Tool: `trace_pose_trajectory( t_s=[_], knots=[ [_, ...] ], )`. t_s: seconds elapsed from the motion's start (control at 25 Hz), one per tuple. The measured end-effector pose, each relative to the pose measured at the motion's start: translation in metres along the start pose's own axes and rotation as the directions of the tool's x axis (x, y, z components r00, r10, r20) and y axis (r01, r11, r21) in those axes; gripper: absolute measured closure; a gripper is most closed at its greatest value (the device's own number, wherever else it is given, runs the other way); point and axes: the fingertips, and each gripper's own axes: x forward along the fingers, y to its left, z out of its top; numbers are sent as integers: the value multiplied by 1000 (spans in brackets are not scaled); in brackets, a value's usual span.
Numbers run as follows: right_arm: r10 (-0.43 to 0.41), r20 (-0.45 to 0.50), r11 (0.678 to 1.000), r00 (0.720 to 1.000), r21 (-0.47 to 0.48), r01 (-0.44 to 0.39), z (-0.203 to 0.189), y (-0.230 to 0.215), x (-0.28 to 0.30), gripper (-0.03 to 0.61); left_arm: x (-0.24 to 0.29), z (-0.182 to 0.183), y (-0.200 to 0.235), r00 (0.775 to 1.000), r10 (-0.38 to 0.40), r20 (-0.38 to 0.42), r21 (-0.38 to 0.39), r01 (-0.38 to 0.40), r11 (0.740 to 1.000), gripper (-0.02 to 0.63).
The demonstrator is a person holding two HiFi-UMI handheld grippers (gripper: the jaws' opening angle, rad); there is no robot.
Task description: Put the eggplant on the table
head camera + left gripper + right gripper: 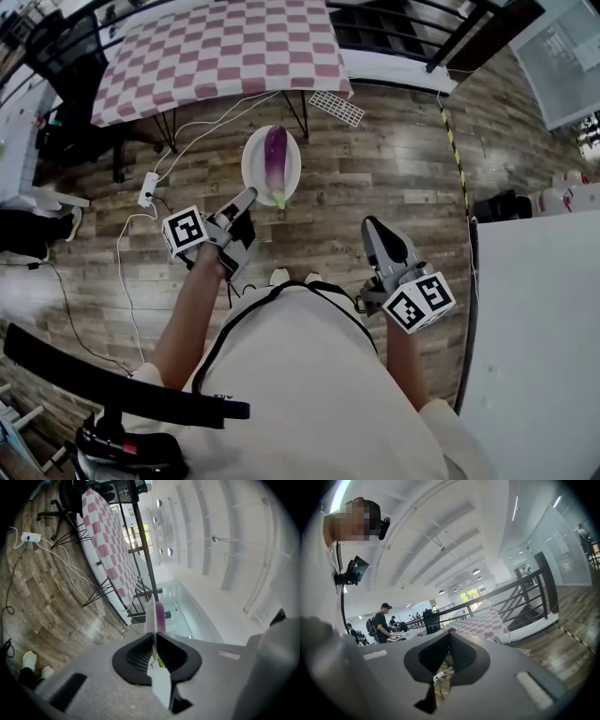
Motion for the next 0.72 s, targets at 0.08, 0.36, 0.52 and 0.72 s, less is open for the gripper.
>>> trace_pose_trajectory(
  t_s=[0.08,0.36,0.52,0.72],
  knots=[
    [-5,-4,1000,1000,6,5,-5,5,-1,571,-8,-2,3,1000,2,1,-5,-2,1000,581],
    [-3,-9,1000,1000,17,3,-17,24,1,571,-36,2,9,1000,12,14,-2,-12,1000,581],
    [5,-13,1000,1000,17,-5,-20,29,-1,571,-49,1,15,999,36,32,-6,-36,999,581],
    [6,-11,1000,1000,16,-6,-26,29,-2,571,-54,-2,12,999,21,42,1,-21,1000,581]
  ],
)
